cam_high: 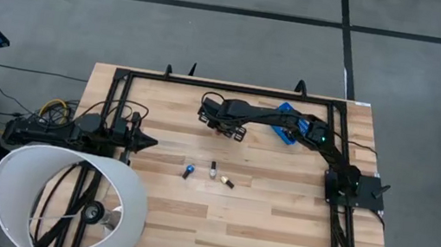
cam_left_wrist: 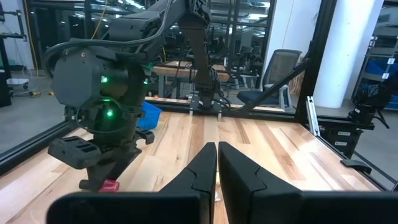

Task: Pick & Place Nail Polish
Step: Put the red nail polish bottle into the blue bin

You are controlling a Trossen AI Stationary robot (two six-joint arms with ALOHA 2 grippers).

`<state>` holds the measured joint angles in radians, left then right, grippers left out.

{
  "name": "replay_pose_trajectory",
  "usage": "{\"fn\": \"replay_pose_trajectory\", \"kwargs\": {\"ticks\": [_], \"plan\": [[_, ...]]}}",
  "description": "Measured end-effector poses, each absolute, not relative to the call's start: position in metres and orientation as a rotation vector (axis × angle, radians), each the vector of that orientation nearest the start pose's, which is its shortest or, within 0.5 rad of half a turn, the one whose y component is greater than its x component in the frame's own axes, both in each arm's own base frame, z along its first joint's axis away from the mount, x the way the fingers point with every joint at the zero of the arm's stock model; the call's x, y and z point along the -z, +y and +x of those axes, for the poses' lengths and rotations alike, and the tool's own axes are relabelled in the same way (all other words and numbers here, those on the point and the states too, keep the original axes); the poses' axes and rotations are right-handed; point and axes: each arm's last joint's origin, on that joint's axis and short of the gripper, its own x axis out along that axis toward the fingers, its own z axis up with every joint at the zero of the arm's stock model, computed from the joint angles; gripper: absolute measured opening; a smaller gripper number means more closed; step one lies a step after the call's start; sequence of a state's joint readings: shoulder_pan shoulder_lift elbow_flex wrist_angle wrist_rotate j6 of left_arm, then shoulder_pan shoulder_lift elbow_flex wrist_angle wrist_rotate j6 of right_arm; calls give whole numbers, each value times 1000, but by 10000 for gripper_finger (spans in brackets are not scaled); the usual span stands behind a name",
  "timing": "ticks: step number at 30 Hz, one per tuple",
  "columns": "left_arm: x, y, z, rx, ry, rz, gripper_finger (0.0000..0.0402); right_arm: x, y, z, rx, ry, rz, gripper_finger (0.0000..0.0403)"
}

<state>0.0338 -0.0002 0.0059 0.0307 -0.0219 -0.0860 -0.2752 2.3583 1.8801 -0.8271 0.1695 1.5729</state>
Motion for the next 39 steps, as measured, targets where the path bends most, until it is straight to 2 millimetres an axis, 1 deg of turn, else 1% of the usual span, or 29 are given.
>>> {"fn": "replay_pose_trajectory", "kwargs": {"ticks": [4, 7, 13, 16, 19, 25, 27, 30, 33, 35, 37, 39], "plan": [[-169, 4, 97, -54, -39, -86, 11, -137, -134, 458, 1294, 771, 1331, 117], [-169, 4, 97, -54, -39, -86, 11, -137, -134, 458, 1277, 789, 1323, 102], [-169, 2, 97, -38, -39, -86, 11, -137, -132, 456, 1194, 896, 1292, 112], [-169, 0, 97, -17, -38, -86, 11, -136, -126, 457, 1143, 951, 1270, 112], [-169, -1, 97, -6, -37, -87, 11, -139, -121, 458, 1101, 976, 1236, 108], [-169, -1, 97, -5, -38, -87, 11, -147, -121, 456, 1038, 1000, 1169, 112], [-169, -1, 97, -6, -38, -87, 11, -158, -124, 452, 1013, 1006, 1140, 114], [-169, -1, 97, -6, -38, -87, 11, -181, -131, 448, 953, 968, 1095, 114], [-169, -1, 97, -6, -39, -87, 11, -196, -140, 440, 931, 975, 1024, 112], [-169, -1, 97, -6, -40, -87, 11, -209, -145, 429, 935, 1008, 972, 112], [-169, -1, 97, -6, -40, -87, 11, -227, -151, 417, 925, 1019, 929, 113], [-169, -1, 97, -6, -43, -87, 11, -242, -156, 402, 936, 1068, 872, 113]]}}
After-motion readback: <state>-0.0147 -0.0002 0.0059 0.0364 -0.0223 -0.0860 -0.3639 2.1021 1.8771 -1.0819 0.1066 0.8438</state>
